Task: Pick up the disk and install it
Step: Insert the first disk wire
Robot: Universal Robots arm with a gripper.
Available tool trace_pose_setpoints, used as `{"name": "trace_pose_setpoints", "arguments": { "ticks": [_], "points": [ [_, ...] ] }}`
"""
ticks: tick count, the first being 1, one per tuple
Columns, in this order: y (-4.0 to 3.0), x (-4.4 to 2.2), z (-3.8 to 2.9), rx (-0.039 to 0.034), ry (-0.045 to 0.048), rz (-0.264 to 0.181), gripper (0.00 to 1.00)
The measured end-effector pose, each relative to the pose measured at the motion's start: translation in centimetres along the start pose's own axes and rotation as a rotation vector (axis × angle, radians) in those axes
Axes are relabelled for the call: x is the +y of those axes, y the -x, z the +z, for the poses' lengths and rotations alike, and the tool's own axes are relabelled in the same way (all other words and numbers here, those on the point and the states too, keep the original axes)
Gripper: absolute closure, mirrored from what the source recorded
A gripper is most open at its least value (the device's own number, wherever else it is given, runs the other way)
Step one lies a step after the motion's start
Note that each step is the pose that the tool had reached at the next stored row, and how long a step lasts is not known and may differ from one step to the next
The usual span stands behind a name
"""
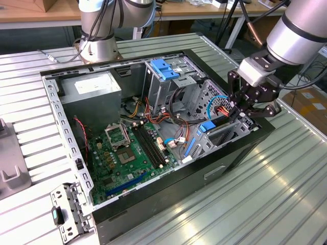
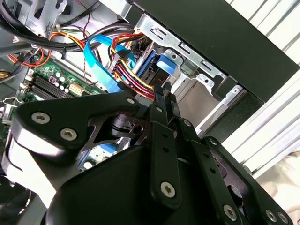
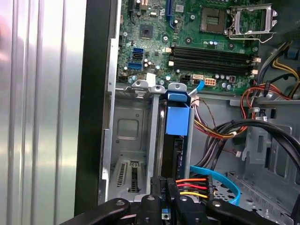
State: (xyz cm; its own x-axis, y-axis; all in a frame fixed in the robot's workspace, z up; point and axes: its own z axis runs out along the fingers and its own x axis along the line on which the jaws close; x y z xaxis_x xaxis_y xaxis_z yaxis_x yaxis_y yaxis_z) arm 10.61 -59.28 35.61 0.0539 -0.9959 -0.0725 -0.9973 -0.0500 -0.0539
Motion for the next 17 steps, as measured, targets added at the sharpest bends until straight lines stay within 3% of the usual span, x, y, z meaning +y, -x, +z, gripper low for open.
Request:
{"name": "trace_pose_setpoints", "arguments": {
  "ticks": [17],
  "points": [
    [0.42, 0.07, 0.19, 0.0065, -0.0087, 0.119, 0.83]
  ]
}}
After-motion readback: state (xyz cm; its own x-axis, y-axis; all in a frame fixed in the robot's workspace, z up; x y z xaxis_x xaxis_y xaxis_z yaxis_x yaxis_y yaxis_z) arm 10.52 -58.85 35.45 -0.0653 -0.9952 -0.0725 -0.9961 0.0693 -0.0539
